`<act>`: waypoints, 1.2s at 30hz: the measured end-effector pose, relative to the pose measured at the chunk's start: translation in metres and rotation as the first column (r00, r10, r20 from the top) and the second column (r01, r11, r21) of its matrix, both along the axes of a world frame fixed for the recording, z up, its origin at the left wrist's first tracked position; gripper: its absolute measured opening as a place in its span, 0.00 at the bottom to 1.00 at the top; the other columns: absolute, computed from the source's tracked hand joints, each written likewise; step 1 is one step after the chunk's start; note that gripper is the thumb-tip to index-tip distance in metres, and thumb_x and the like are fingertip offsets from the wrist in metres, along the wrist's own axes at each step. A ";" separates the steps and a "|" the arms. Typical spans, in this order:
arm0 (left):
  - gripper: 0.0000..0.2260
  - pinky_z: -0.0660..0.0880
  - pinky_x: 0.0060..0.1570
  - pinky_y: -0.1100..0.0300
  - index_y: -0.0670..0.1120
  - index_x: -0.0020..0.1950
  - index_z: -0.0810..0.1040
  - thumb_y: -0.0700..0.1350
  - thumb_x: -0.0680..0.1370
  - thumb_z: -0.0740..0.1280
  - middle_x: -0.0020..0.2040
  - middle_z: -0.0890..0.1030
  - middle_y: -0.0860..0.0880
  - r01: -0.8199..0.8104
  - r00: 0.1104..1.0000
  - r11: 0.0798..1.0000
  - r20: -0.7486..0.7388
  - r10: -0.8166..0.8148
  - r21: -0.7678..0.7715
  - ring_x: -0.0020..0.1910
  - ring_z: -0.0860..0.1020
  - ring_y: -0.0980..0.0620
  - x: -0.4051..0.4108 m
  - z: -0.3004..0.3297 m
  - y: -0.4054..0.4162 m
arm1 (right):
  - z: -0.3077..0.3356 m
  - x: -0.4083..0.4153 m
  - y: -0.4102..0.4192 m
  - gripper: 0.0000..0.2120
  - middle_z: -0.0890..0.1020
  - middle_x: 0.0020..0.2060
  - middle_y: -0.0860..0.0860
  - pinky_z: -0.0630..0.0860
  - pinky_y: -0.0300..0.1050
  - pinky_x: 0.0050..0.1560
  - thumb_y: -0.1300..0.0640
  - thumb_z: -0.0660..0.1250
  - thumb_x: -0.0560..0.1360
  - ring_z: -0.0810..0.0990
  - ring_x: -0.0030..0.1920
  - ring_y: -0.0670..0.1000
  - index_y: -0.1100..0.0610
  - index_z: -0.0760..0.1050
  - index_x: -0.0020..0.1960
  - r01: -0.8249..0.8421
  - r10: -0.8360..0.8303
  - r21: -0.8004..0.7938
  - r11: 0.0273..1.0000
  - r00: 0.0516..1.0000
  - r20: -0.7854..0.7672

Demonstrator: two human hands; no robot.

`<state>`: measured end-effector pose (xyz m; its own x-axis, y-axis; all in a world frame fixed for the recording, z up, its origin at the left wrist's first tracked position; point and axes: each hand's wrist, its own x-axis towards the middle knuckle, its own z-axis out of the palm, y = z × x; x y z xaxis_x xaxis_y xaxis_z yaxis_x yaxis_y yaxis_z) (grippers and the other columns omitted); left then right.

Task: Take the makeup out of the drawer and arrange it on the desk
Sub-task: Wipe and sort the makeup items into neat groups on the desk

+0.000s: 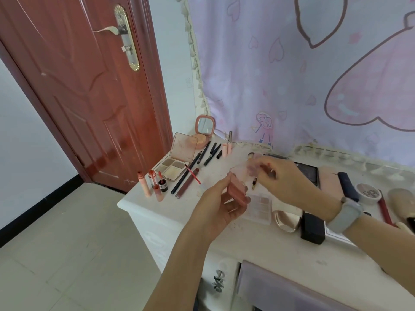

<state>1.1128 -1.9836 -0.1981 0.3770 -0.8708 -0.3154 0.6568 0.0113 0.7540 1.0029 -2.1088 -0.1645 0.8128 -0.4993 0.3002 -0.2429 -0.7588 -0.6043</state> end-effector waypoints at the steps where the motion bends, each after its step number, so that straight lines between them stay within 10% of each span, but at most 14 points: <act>1: 0.12 0.77 0.36 0.58 0.43 0.51 0.78 0.49 0.80 0.60 0.50 0.80 0.39 0.016 1.000 0.999 -0.005 -0.016 0.028 0.39 0.79 0.46 0.003 0.002 -0.006 | 0.001 0.005 -0.008 0.08 0.80 0.37 0.40 0.69 0.27 0.35 0.61 0.61 0.77 0.75 0.31 0.35 0.51 0.76 0.47 0.026 -0.027 0.076 0.997 0.999 0.023; 7: 0.16 0.79 0.34 0.59 0.39 0.60 0.73 0.49 0.82 0.55 0.49 0.78 0.40 0.050 0.995 0.988 0.081 -0.062 0.143 0.37 0.79 0.47 0.027 0.012 -0.056 | 0.009 0.035 -0.067 0.06 0.80 0.25 0.41 0.70 0.28 0.31 0.62 0.62 0.76 0.75 0.25 0.39 0.56 0.78 0.46 0.169 -0.176 0.224 0.960 0.984 0.014; 13: 0.18 0.78 0.39 0.60 0.46 0.49 0.76 0.56 0.81 0.53 0.41 0.80 0.48 -0.063 0.911 0.964 0.410 -0.050 0.258 0.39 0.79 0.50 0.054 0.004 -0.107 | 0.002 0.074 -0.116 0.07 0.81 0.38 0.54 0.71 0.27 0.29 0.61 0.60 0.77 0.76 0.24 0.40 0.59 0.78 0.45 0.261 -0.262 0.165 0.951 0.965 -0.016; 17: 0.16 0.71 0.36 0.64 0.41 0.62 0.74 0.47 0.82 0.52 0.38 0.77 0.48 -0.254 0.355 0.930 0.920 -0.165 0.265 0.36 0.73 0.54 0.065 -0.019 -0.116 | -0.003 0.098 -0.142 0.10 0.79 0.44 0.70 0.76 0.56 0.49 0.70 0.57 0.73 0.80 0.42 0.61 0.77 0.73 0.46 0.324 -0.323 0.084 0.942 0.946 -0.028; 22: 0.14 0.68 0.56 0.50 0.45 0.62 0.75 0.44 0.80 0.56 0.59 0.77 0.46 -0.332 -0.144 0.878 0.902 -0.407 0.343 0.60 0.71 0.44 0.072 -0.037 -0.108 | -0.011 0.121 -0.154 0.15 0.66 0.34 0.56 0.65 0.43 0.39 0.74 0.57 0.67 0.69 0.37 0.55 0.59 0.61 0.27 0.292 -0.304 -0.094 0.952 0.942 -0.146; 26: 0.15 0.60 0.61 0.49 0.47 0.63 0.74 0.48 0.80 0.57 0.65 0.71 0.49 -0.335 -0.230 0.855 0.846 -0.482 0.396 0.65 0.64 0.46 0.070 -0.042 -0.105 | -0.024 0.126 -0.163 0.07 0.78 0.48 0.67 0.66 0.44 0.52 0.70 0.59 0.71 0.75 0.54 0.60 0.68 0.76 0.39 0.306 -0.340 -0.177 0.935 0.916 -0.214; 36: 0.25 0.44 0.72 0.49 0.48 0.76 0.52 0.54 0.81 0.52 0.77 0.48 0.47 -0.193 -0.278 0.790 0.739 -0.613 0.582 0.76 0.45 0.46 0.072 -0.044 -0.096 | -0.040 0.112 -0.146 0.18 0.69 0.63 0.58 0.74 0.50 0.50 0.68 0.57 0.75 0.75 0.54 0.61 0.62 0.70 0.64 0.325 -0.394 -0.370 0.871 0.910 -0.129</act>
<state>1.1848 -2.0793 -0.2419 0.3595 -0.9252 -0.1216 -0.8945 -0.3788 0.2374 1.1153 -2.2550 -0.2047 0.6548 -0.6665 0.3563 -0.6233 -0.7429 -0.2442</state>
